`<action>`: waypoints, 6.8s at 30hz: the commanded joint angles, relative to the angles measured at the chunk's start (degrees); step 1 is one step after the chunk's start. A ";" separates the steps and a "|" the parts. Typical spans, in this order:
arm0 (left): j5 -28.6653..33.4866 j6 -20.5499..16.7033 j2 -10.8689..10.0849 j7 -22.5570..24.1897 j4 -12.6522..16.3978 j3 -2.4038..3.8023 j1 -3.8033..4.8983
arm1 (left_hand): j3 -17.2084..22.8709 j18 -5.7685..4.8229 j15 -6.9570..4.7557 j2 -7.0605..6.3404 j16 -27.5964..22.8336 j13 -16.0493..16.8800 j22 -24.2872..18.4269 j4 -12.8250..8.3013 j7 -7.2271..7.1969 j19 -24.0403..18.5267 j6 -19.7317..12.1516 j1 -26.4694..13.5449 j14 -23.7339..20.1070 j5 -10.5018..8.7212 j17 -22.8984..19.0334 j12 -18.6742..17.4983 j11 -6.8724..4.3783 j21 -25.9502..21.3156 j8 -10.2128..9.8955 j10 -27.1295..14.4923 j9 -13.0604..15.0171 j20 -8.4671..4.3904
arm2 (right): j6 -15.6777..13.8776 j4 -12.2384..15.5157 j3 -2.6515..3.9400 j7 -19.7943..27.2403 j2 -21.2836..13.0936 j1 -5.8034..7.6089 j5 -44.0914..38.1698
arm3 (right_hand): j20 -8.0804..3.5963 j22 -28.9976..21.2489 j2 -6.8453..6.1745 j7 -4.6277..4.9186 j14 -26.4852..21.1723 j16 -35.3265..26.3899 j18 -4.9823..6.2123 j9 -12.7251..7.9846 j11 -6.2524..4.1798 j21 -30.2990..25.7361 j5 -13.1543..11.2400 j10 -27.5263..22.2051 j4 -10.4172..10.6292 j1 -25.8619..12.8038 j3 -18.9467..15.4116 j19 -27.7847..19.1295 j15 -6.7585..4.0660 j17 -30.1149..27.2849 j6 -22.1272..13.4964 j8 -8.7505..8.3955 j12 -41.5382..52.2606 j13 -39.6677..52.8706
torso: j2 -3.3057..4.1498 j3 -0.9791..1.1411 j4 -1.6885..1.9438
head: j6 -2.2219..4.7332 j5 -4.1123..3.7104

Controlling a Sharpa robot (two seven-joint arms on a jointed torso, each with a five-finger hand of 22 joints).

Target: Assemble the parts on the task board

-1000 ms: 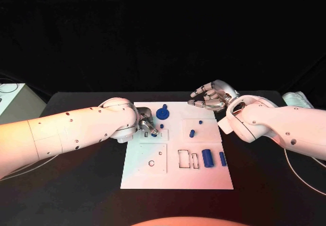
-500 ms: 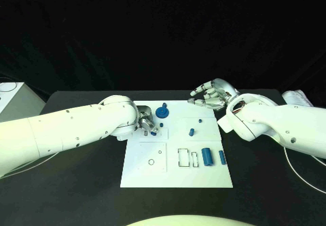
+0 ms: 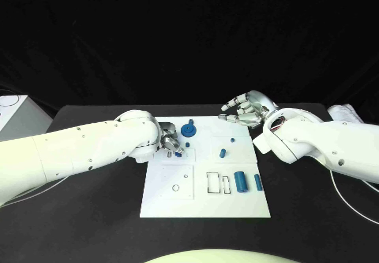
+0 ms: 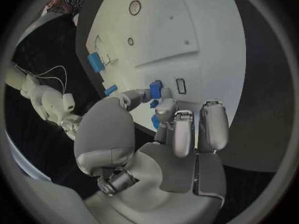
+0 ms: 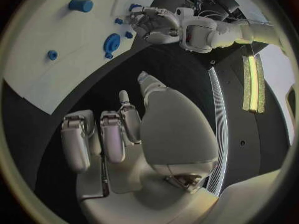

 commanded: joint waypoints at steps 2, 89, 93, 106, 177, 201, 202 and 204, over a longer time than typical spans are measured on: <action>0.37 3.20 0.08 -0.67 -0.02 -0.45 -0.57 | -1.44 -1.07 -0.40 0.07 0.19 0.14 -0.02 0.40 -1.42 -0.14 1.73 -1.02 6.17 -0.21 15.07 0.03 -0.31 -0.24 -0.05 -0.07 0.04 -0.29 | 0.57 0.13 0.00 0.48 -0.04 -0.03 -0.34 | 0.17 15.10 0.22 -0.03 5.46 -0.18 -0.82 0.07 -0.08 0.12 0.05 -0.14 0.37 -0.08 0.05 5.90 0.29 13.10 0.12 0.36 -0.11 4.26 | -0.02 -0.01 0.00 | -0.07 -0.01; 2.78 3.01 -5.61 0.25 -2.01 9.80 3.21 | -24.02 0.31 2.33 3.56 -2.75 -6.12 -6.01 9.49 2.30 -4.95 -3.48 3.57 3.88 -9.71 10.39 -4.10 2.97 -4.32 -8.59 -7.31 -3.53 1.99 | -0.02 -1.33 0.00 1.51 -0.52 -0.59 0.32 | 0.15 15.10 0.26 -0.03 5.34 -0.40 -0.82 0.04 -0.07 0.12 0.02 -0.39 1.02 -1.05 -0.43 5.90 0.29 12.67 -0.07 0.62 -0.36 3.97 | 0.06 0.06 0.11 | 2.39 0.37; 2.70 3.67 -3.68 0.38 -6.03 9.77 3.59 | -24.07 0.32 2.52 3.61 -2.81 -6.37 -6.04 9.51 2.54 -4.99 -3.67 3.86 3.81 -9.71 10.27 -4.19 3.18 -4.36 -9.31 -7.58 -4.08 2.16 | -0.20 -1.28 0.00 1.66 -0.44 -0.59 0.32 | 0.15 15.10 0.26 -0.03 5.34 -0.40 -0.82 0.04 -0.07 0.12 0.02 -0.39 1.02 -1.05 -0.43 5.90 0.29 12.67 -0.07 0.62 -0.36 3.97 | 0.31 -0.14 -0.07 | 2.57 0.30; 2.98 7.55 3.05 0.42 -16.82 7.74 3.44 | -24.23 0.34 2.68 3.74 -2.83 -6.67 -6.11 9.59 2.72 -5.08 -3.67 3.70 3.78 -9.80 10.22 -4.35 3.36 -4.42 -9.73 -7.91 -4.42 2.30 | -0.49 -0.54 0.01 2.05 -0.14 -0.59 0.32 | 0.15 15.10 0.29 -0.03 5.30 -0.48 -0.82 0.04 -0.07 0.12 0.03 -0.77 1.00 -1.11 -0.48 5.90 0.28 12.50 -0.10 0.66 -0.77 3.57 | 1.29 -0.37 -0.54 | 3.18 0.87; 8.93 10.39 6.58 0.68 -21.72 6.60 2.15 | -15.26 0.46 2.22 8.40 -2.41 -7.72 -5.94 5.97 1.82 -5.85 -2.92 21.42 3.67 -10.63 10.38 -3.99 2.61 -4.71 -7.78 -8.82 -3.68 2.21 | -0.41 -1.06 0.02 1.71 0.64 -0.57 -0.09 | 0.12 14.99 0.84 -0.04 5.17 -0.72 -0.78 0.02 -0.09 -0.02 0.07 -1.06 1.04 -1.43 -0.45 5.82 0.25 12.04 -0.25 0.85 -1.13 3.19 | 1.96 -0.58 -0.75 | 3.17 1.27; 12.69 2.69 -2.91 0.61 -5.32 6.53 1.90 | -7.02 -0.42 1.53 5.07 -1.19 -5.35 -1.73 3.99 1.24 -2.24 -2.09 19.75 4.96 -10.28 12.43 -1.95 1.93 -2.30 -5.52 -5.14 -2.49 1.58 | -0.31 -0.69 0.01 1.68 -0.70 -0.58 0.06 | 0.12 15.02 0.90 -0.05 5.15 -0.75 -0.80 0.02 -0.10 0.02 0.05 -1.04 1.02 -1.55 -0.48 5.84 0.25 11.98 -0.25 0.90 -1.12 3.19 | 1.79 -0.52 -0.38 | 2.96 0.55; 12.27 2.34 -3.29 0.57 -4.58 6.50 1.85 | -6.59 -0.45 1.50 4.93 -1.15 -5.24 -1.59 3.85 1.22 -2.12 -2.04 19.56 5.00 -10.29 12.51 -1.87 1.90 -2.23 -5.44 -4.99 -2.46 1.54 | -0.30 -0.68 0.01 1.68 -0.72 -0.58 0.06 | 0.12 15.02 0.90 -0.05 5.15 -0.75 -0.80 0.02 -0.10 0.02 0.05 -1.04 1.02 -1.55 -0.48 5.84 0.25 11.98 -0.25 0.90 -1.12 3.19 | 1.76 -0.52 -0.34 | 2.92 0.58; 11.31 1.69 -4.01 0.49 -3.16 6.42 1.74 | -4.97 -0.56 1.38 4.33 -0.95 -4.90 -1.09 3.17 1.13 -1.69 -1.82 18.84 5.20 -10.26 12.88 -1.62 1.79 -1.95 -5.17 -4.48 -2.37 1.41 | -0.27 -0.66 0.01 1.67 -0.76 -0.58 0.06 | 0.12 15.02 0.90 -0.05 5.15 -0.75 -0.80 0.02 -0.10 0.02 0.05 -1.04 1.02 -1.55 -0.48 5.84 0.25 11.98 -0.25 0.90 -1.12 3.19 | 1.76 -0.51 -0.30 | 2.86 0.68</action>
